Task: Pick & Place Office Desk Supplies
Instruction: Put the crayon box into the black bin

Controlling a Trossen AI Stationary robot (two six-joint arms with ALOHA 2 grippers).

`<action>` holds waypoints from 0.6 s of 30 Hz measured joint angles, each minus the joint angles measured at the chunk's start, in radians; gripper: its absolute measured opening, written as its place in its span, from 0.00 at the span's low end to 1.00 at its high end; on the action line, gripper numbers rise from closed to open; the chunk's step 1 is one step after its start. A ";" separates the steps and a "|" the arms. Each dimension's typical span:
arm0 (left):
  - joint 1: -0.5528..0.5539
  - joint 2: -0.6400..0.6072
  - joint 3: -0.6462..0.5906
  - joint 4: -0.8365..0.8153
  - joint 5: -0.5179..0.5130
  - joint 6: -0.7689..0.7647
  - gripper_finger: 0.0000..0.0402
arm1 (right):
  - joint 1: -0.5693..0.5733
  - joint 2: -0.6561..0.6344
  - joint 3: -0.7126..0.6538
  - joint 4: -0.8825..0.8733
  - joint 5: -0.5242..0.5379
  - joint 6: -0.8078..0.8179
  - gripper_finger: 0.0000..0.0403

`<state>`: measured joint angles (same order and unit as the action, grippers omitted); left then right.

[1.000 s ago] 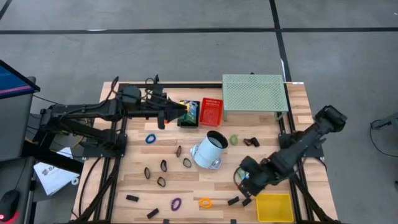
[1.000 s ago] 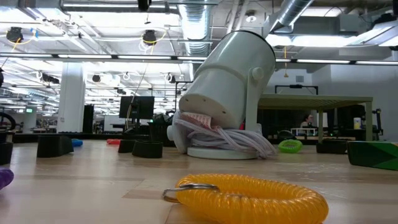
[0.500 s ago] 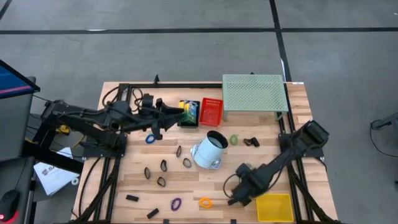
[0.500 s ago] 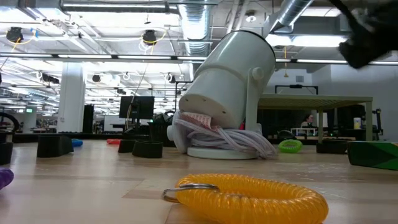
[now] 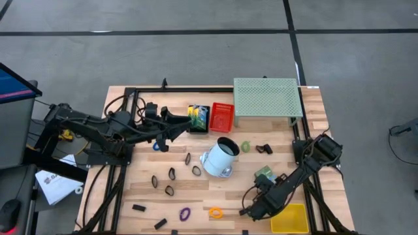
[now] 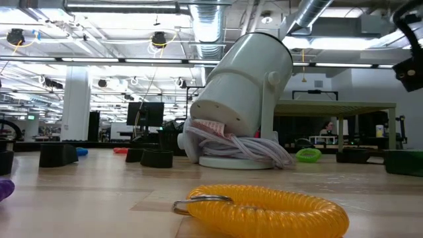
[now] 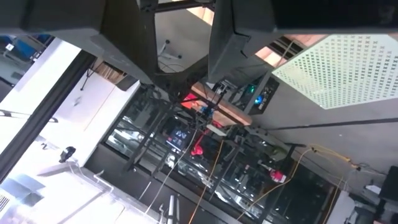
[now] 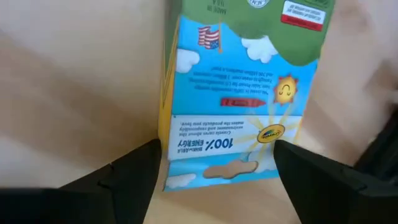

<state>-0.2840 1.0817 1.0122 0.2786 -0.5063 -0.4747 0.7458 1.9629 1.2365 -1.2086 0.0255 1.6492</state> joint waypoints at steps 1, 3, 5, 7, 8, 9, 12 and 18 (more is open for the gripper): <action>0.000 0.000 0.000 0.003 0.000 0.000 0.36 | -0.005 0.000 0.000 -0.008 0.006 -0.003 0.76; 0.000 0.000 0.000 0.008 0.000 0.000 0.36 | -0.016 0.000 0.000 -0.009 0.018 -0.019 0.76; 0.000 0.000 0.000 0.008 0.001 0.000 0.36 | -0.027 0.000 0.000 -0.010 0.026 -0.036 0.75; 0.000 0.000 0.000 0.008 0.001 -0.001 0.36 | -0.038 0.000 0.000 -0.010 0.027 -0.049 0.74; 0.000 0.000 0.000 0.008 0.001 -0.001 0.36 | -0.041 0.000 0.000 -0.010 0.027 -0.050 0.73; 0.000 0.000 0.000 0.008 0.001 -0.001 0.36 | -0.044 0.000 0.000 -0.010 0.028 -0.052 0.72; 0.000 0.000 0.000 0.008 0.001 -0.001 0.36 | -0.049 0.000 0.000 -0.011 0.028 -0.052 0.69; 0.000 0.000 0.000 0.007 0.002 -0.001 0.36 | -0.020 0.000 0.006 -0.012 0.024 -0.028 0.67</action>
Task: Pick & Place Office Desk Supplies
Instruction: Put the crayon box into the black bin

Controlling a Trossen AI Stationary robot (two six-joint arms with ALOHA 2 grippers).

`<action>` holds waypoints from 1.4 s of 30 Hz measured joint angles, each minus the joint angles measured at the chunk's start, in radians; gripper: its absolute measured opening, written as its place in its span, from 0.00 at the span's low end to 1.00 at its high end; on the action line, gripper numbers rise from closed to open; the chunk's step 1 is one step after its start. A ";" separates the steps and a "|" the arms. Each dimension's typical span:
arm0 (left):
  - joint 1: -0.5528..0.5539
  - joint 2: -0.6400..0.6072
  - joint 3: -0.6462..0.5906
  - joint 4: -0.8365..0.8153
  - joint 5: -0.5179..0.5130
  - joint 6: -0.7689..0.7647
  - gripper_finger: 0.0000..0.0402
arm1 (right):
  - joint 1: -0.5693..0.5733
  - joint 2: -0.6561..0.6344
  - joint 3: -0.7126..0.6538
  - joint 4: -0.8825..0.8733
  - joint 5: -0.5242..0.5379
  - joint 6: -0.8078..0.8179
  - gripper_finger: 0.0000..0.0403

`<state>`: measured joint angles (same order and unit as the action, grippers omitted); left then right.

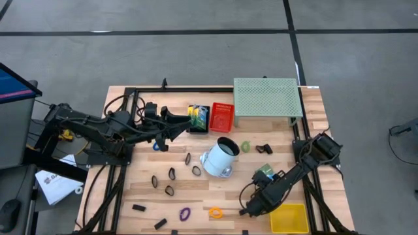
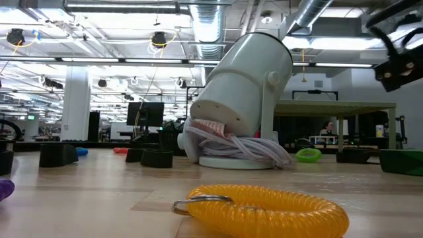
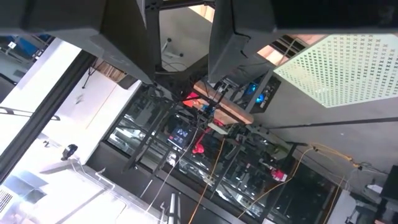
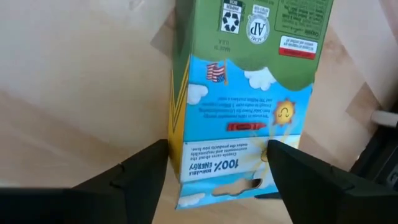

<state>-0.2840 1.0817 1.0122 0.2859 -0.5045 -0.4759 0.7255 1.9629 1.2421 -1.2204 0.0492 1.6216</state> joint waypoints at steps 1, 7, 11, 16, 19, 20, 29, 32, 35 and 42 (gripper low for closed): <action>0.000 0.000 0.000 0.000 0.000 0.000 0.36 | 0.008 0.000 0.005 0.000 -0.004 0.002 0.67; 0.000 0.000 0.000 -0.001 0.000 0.000 0.36 | 0.047 0.000 0.054 -0.014 -0.022 0.036 0.67; 0.000 0.000 0.000 -0.001 0.000 0.000 0.36 | 0.049 0.000 0.069 -0.058 -0.006 0.039 0.67; -0.010 0.000 0.000 -0.001 0.004 -0.003 0.36 | 0.054 0.002 0.062 -0.068 -0.005 0.037 0.67; -0.021 0.000 0.000 0.000 0.003 -0.003 0.36 | 0.055 0.005 0.062 -0.052 -0.015 0.031 0.67; -0.025 0.000 0.000 0.000 0.003 -0.003 0.36 | 0.055 0.005 0.062 -0.046 -0.014 0.031 0.67; -0.039 0.000 0.000 0.007 0.002 -0.003 0.36 | 0.059 0.005 0.062 -0.045 -0.011 0.073 0.67; -0.039 0.000 0.000 0.009 -0.001 -0.003 0.36 | 0.059 0.005 0.062 -0.062 -0.011 0.081 0.67; -0.039 0.000 0.000 0.009 -0.001 -0.003 0.36 | 0.059 0.005 0.062 -0.082 -0.021 0.081 0.67; -0.049 0.000 0.000 0.010 -0.001 -0.003 0.36 | 0.059 0.005 0.062 -0.071 -0.024 0.104 0.67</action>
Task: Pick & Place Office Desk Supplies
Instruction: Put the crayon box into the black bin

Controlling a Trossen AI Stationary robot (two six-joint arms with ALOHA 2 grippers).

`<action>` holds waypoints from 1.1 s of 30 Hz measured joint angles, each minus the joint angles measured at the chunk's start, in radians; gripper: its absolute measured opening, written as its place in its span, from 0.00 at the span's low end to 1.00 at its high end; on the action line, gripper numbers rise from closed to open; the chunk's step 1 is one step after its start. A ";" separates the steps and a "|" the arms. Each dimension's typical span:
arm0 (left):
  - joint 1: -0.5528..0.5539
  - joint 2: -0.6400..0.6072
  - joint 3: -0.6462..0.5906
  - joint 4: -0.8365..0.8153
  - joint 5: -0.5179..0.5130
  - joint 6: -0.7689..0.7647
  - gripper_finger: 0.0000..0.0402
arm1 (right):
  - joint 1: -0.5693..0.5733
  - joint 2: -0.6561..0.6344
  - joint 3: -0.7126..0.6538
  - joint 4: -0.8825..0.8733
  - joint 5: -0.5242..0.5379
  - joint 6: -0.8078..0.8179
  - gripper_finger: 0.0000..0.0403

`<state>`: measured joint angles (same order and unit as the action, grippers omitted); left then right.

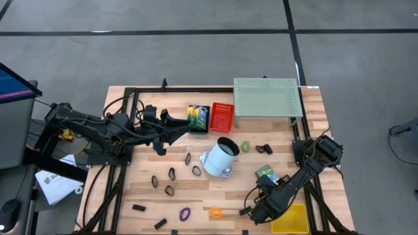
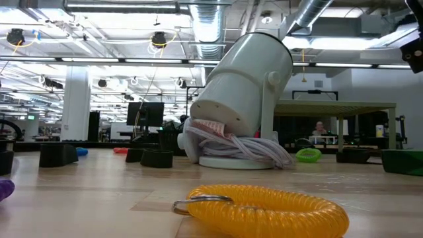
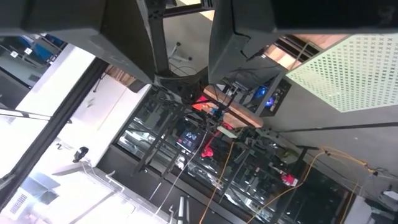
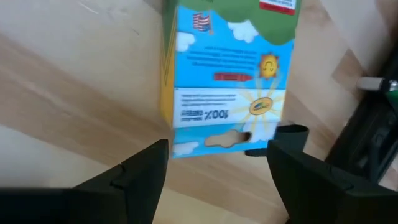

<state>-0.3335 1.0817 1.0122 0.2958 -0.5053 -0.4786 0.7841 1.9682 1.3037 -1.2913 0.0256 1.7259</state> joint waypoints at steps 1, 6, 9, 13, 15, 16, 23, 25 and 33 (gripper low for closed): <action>-0.002 0.000 0.000 0.000 0.000 0.000 0.36 | 0.000 0.000 0.000 0.014 0.000 0.003 0.67; -0.009 0.000 0.000 0.000 0.001 0.000 0.36 | 0.000 0.048 -0.001 0.017 -0.014 0.001 0.67; -0.009 0.000 0.000 0.001 0.001 0.000 0.36 | 0.002 0.082 0.009 0.017 -0.036 -0.028 0.67; -0.009 0.000 0.000 0.001 0.001 -0.007 0.36 | 0.013 0.114 0.051 -0.036 -0.025 -0.019 0.67; -0.009 0.000 0.000 0.001 0.002 -0.008 0.36 | 0.014 0.117 0.060 -0.068 -0.017 -0.006 0.67; -0.009 0.000 0.000 0.001 0.002 -0.008 0.36 | 0.014 0.117 0.061 -0.087 -0.006 0.003 0.66; -0.009 0.000 0.000 0.001 0.004 -0.010 0.36 | 0.014 0.116 0.063 -0.123 0.009 -0.021 0.51; -0.009 0.000 0.000 0.001 0.004 -0.019 0.36 | 0.014 0.116 0.063 -0.122 0.017 -0.031 0.43; -0.009 0.000 0.000 0.001 0.006 -0.020 0.36 | 0.014 0.116 0.063 -0.080 0.034 -0.054 0.04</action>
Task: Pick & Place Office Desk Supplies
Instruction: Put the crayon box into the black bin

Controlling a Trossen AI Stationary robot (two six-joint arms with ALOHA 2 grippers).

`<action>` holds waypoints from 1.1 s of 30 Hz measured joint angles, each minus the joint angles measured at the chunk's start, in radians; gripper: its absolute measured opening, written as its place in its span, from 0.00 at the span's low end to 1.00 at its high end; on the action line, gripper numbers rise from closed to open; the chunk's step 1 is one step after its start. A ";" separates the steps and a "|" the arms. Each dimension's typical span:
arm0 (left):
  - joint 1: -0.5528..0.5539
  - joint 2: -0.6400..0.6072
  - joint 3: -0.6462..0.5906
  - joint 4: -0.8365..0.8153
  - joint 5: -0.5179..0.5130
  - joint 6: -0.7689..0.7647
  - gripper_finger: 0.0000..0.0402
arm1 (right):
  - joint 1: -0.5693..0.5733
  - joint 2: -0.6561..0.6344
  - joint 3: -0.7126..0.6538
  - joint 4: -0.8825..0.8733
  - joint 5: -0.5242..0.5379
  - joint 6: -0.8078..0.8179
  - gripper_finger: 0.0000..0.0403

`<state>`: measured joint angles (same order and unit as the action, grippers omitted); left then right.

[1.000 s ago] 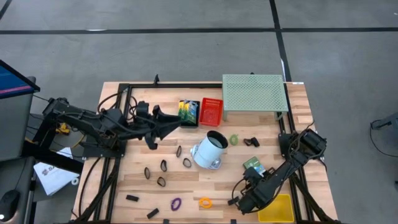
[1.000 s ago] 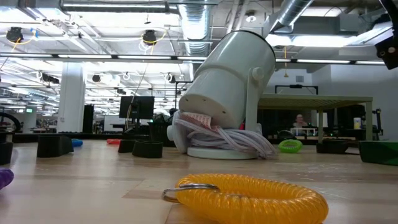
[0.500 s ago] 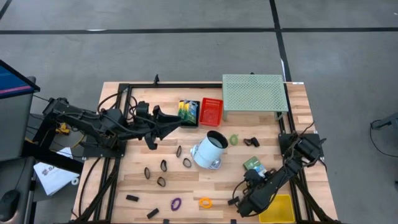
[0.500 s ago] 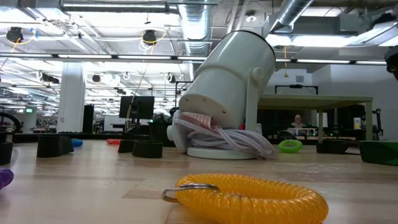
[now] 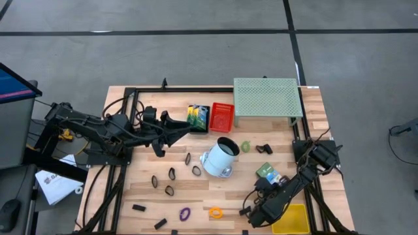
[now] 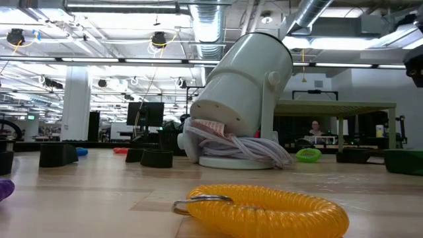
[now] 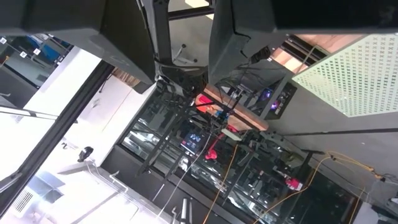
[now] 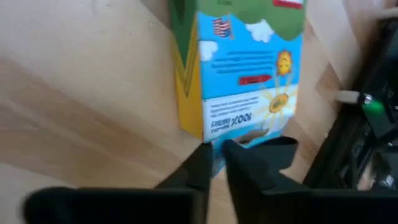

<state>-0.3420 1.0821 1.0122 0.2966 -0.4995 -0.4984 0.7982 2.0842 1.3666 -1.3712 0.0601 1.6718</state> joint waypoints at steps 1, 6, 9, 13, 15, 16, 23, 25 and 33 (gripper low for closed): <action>0.000 0.000 0.000 0.000 0.000 0.000 0.36 | 0.000 -0.001 0.000 0.007 0.003 -0.007 0.02; 0.000 0.000 0.000 0.000 0.000 0.000 0.36 | 0.001 -0.002 0.029 -0.003 0.030 -0.012 0.02; 0.000 0.000 0.000 0.000 0.000 0.000 0.36 | 0.001 -0.002 0.085 -0.055 0.086 -0.013 0.01; 0.000 0.000 0.000 0.000 0.000 0.000 0.36 | -0.010 -0.002 0.171 -0.130 0.140 -0.024 0.01; 0.000 0.000 0.000 -0.001 0.000 0.000 0.36 | -0.017 -0.002 0.218 -0.168 0.155 -0.033 0.00; 0.000 0.000 0.000 -0.001 0.000 0.000 0.36 | -0.020 -0.002 0.242 -0.179 0.161 -0.043 0.00; 0.000 0.000 0.000 -0.003 0.000 0.001 0.36 | -0.041 -0.003 0.388 -0.196 0.204 -0.123 0.00; 0.000 0.000 0.000 -0.005 0.000 0.000 0.36 | -0.042 -0.003 0.414 -0.197 0.204 -0.139 0.00; 0.000 0.000 0.000 -0.087 0.063 -0.043 0.36 | -0.048 -0.003 0.521 -0.200 0.208 -0.181 0.00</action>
<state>-0.3420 1.0821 1.0122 0.2094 -0.4367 -0.5411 0.7499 2.0811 1.8873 -1.5710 0.2677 1.4905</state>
